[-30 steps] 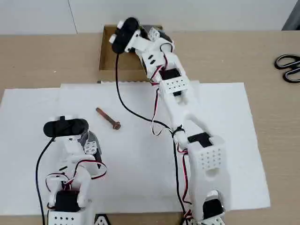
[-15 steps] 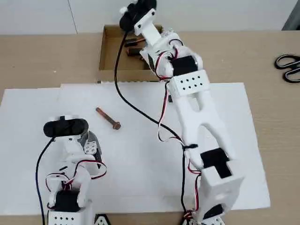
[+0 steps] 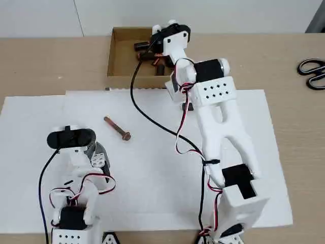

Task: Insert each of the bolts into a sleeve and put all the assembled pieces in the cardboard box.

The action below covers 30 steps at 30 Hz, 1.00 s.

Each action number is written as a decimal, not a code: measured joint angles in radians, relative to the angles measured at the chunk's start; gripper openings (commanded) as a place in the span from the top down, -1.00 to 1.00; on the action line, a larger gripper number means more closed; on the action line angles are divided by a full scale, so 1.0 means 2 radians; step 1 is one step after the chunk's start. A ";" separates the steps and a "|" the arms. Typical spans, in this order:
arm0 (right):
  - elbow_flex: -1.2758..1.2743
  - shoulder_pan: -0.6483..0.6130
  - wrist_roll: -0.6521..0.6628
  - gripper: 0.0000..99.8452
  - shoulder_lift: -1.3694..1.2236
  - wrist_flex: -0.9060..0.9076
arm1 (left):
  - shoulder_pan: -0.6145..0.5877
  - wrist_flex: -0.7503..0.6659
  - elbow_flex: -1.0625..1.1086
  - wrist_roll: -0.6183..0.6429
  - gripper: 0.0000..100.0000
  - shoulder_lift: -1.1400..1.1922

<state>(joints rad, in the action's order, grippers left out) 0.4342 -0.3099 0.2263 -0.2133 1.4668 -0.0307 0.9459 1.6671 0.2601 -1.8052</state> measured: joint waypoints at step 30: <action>0.003 0.052 0.452 0.73 -0.153 -0.049 | 0.000 0.000 0.000 0.010 0.99 0.000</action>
<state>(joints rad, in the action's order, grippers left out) 0.4404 -0.2056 1.1301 -0.5186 1.3686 -0.0307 0.9459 1.6671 0.2800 -1.8052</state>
